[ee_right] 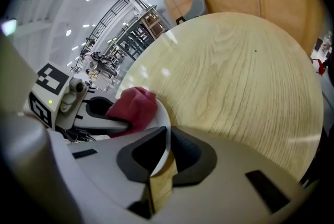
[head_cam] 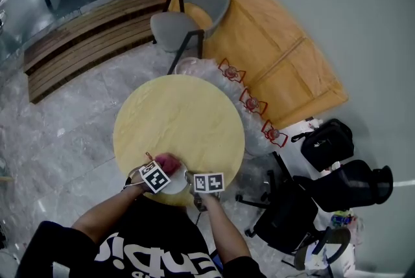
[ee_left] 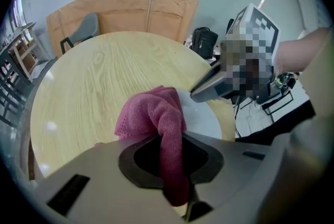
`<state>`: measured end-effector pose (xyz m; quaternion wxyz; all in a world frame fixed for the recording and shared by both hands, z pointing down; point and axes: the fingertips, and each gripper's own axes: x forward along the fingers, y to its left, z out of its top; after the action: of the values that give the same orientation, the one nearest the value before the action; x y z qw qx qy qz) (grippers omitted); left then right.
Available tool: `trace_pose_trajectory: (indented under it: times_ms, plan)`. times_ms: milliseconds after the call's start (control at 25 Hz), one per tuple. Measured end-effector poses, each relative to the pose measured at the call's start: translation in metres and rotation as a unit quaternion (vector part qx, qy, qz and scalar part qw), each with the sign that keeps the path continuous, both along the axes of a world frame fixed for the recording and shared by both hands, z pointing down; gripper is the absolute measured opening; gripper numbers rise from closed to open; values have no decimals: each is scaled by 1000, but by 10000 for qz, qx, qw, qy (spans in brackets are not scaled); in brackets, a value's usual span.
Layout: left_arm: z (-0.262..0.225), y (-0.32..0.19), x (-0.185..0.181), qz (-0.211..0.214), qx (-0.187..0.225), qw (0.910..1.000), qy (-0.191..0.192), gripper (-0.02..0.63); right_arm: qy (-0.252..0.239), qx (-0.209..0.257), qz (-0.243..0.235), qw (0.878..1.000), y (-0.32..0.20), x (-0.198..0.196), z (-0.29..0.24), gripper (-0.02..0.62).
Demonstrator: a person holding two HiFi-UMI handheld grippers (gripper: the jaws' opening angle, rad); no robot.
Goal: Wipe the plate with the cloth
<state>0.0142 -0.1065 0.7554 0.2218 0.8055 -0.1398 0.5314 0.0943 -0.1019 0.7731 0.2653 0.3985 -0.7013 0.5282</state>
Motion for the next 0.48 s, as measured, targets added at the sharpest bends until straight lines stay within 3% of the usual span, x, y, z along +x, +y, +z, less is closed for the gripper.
trace_pose_trajectory:
  times_ms: [480]
  plan:
    - [2, 35, 34, 448, -237, 9987, 99, 66, 16, 76, 228, 9997, -4, -1, 1, 48]
